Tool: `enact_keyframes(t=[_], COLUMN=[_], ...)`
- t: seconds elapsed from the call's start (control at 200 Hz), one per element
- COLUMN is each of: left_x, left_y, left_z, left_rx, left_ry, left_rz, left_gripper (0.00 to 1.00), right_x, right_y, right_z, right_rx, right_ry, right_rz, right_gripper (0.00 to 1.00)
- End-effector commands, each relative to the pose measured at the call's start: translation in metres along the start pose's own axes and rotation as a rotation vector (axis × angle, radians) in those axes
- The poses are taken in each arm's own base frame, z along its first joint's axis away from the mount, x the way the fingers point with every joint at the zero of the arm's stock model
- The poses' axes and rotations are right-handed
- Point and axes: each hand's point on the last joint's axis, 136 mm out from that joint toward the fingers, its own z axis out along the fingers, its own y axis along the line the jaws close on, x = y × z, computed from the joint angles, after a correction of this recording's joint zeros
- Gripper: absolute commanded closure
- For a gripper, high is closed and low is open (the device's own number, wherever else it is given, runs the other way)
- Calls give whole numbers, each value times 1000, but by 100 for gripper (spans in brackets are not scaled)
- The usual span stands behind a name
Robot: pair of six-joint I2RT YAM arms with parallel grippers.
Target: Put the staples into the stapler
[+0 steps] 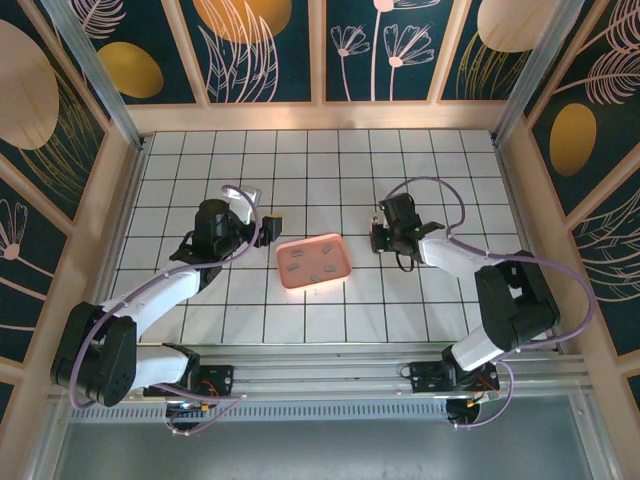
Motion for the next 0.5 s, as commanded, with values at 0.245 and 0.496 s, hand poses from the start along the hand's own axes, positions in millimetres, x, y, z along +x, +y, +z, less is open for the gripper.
enact_keyframes(t=[0.245, 0.496], left_x=[-10, -7], left_y=[-5, -5], left_z=[-2, 0], left_rx=[21, 20], left_ry=[-45, -36], left_rz=[18, 17], left_gripper=[21, 21], right_x=[-14, -10], right_y=[11, 4], right_z=[14, 23], right_rx=[-38, -2], right_ry=[-40, -26], right_rz=[-60, -71], right_gripper=[83, 83])
